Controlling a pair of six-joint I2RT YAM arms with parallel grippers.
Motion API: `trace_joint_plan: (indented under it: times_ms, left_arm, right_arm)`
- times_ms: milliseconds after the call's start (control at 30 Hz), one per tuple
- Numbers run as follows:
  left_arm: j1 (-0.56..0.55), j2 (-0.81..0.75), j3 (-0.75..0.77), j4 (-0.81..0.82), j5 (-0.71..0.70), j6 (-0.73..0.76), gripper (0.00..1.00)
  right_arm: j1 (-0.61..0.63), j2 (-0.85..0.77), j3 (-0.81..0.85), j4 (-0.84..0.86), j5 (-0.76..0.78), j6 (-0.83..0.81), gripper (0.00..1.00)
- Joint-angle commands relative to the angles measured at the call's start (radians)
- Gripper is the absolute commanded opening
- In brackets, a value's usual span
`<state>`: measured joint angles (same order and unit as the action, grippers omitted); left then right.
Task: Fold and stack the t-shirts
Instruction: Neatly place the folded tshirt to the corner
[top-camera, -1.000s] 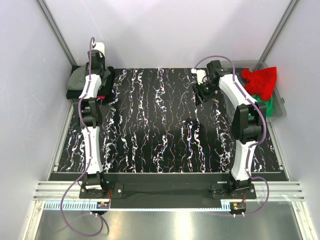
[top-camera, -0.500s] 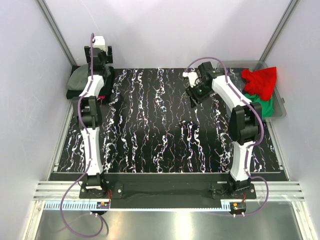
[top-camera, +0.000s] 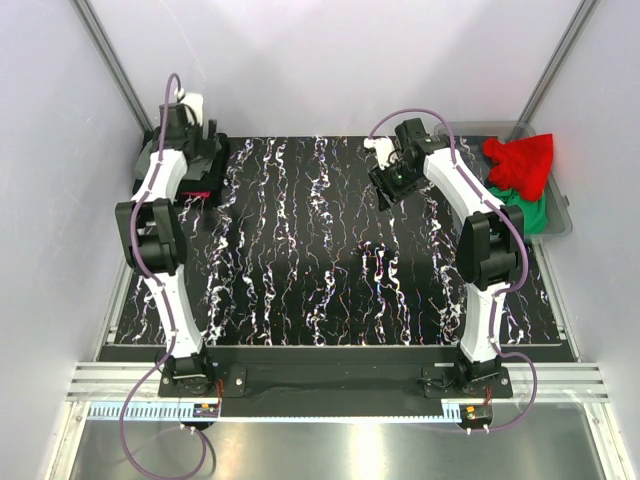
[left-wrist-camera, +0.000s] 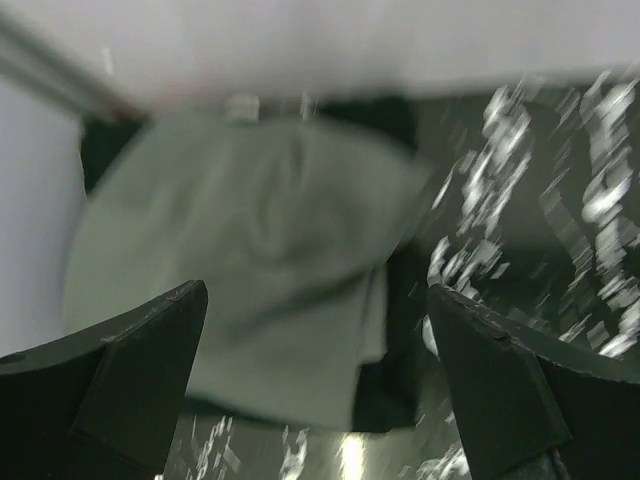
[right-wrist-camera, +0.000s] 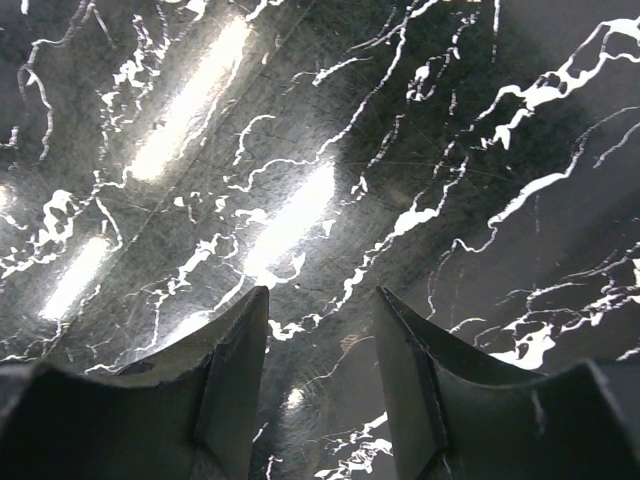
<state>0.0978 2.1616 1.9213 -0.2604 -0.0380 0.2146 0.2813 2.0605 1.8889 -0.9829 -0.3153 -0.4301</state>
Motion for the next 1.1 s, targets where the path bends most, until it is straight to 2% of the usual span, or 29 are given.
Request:
trace_joint_plan:
  times_ms: [0, 200, 367, 533, 833, 1067]
  left_arm:
    - [0.043, -0.019, -0.018, -0.12, 0.064, 0.052, 0.93]
    - [0.063, 0.035, 0.06, -0.158, 0.081, 0.092, 0.81]
    - [0.066, 0.066, 0.097, -0.189, 0.102, 0.135, 0.78]
    - [0.069, 0.122, 0.197, -0.333, 0.164, 0.129, 0.74]
    - [0.068, 0.125, 0.14, -0.381, 0.118, 0.164, 0.63]
    - [0.065, 0.147, 0.159, -0.401, 0.105, 0.175, 0.6]
  right_arm:
    - [0.002, 0.004, 0.041, 0.007, -0.042, 0.017, 0.53]
    - [0.004, 0.01, 0.05, 0.006, -0.044, 0.021, 0.53]
    - [0.002, 0.004, 0.033, 0.007, -0.036, 0.013, 0.53]
    - [0.002, 0.01, 0.036, 0.009, -0.039, 0.013, 0.53]
    - [0.002, 0.046, 0.078, 0.009, -0.051, 0.017, 0.53]
    - [0.002, 0.047, 0.068, 0.009, -0.065, 0.019, 0.53]
